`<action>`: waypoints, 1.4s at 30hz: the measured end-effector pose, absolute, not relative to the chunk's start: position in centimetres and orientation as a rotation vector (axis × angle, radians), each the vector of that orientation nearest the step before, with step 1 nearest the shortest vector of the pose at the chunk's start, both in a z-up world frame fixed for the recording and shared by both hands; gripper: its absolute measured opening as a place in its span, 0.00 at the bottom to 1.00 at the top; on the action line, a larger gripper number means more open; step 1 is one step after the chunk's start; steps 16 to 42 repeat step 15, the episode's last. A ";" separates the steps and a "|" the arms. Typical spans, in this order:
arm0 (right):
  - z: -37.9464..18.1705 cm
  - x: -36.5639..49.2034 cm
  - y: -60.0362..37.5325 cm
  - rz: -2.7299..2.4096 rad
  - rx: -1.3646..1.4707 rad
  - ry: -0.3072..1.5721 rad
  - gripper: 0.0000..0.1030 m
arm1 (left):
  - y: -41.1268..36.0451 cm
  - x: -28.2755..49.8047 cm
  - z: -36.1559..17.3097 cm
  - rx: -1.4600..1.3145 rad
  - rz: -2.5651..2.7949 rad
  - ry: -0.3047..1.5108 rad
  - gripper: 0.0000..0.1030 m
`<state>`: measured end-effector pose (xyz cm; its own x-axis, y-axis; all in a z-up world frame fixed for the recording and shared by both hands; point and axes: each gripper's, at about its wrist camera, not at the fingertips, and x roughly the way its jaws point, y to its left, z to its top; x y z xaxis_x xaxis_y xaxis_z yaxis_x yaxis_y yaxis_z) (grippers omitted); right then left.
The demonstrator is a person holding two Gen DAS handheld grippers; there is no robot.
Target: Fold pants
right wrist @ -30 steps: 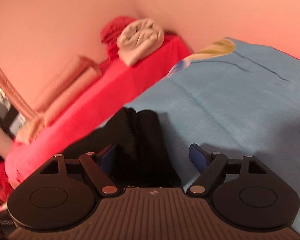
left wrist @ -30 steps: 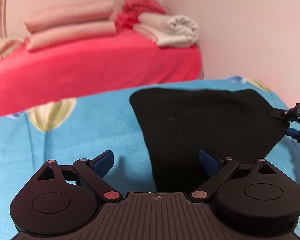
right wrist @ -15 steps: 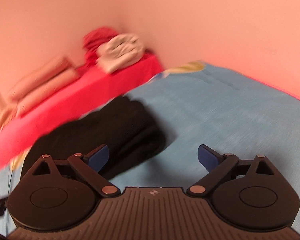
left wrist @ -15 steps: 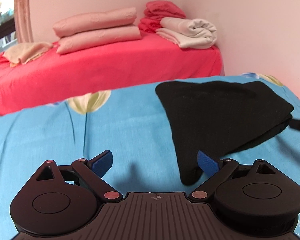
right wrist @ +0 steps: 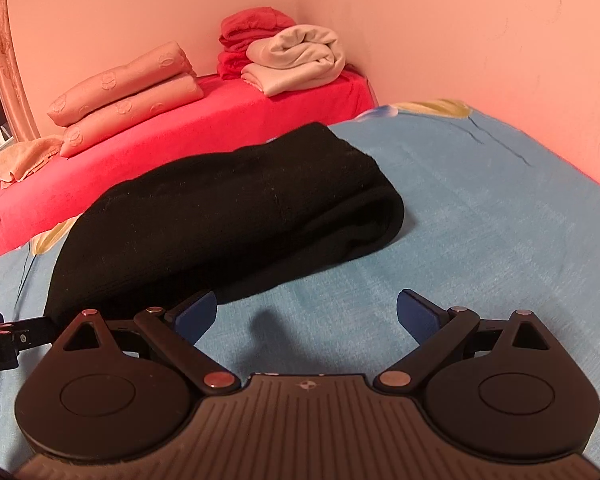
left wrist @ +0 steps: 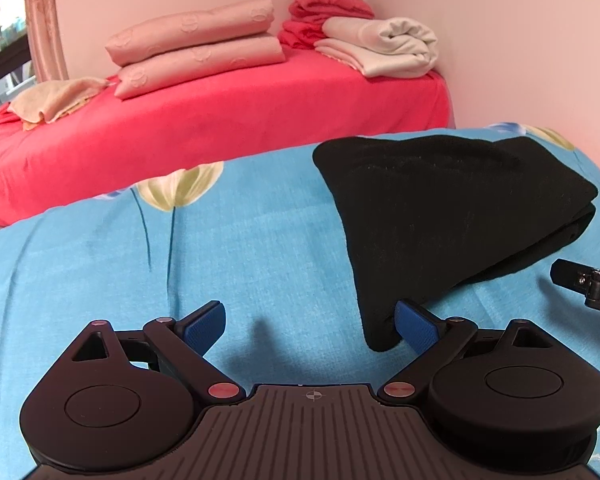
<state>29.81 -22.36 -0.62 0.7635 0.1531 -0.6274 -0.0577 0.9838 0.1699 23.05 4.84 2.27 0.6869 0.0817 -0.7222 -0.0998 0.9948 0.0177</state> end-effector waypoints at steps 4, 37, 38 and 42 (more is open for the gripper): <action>-0.8 29.8 -22.5 0.120 0.152 0.698 0.95 | 4.4 23.4 1.8 -0.003 0.103 0.832 1.00; -1.3 30.1 -22.5 0.125 0.147 0.717 0.95 | 3.9 23.6 0.7 0.015 0.094 0.866 1.00; -1.3 30.1 -22.5 0.125 0.147 0.717 0.95 | 3.9 23.6 0.7 0.015 0.094 0.866 1.00; -1.3 30.1 -22.5 0.125 0.147 0.717 0.95 | 3.9 23.6 0.7 0.015 0.094 0.866 1.00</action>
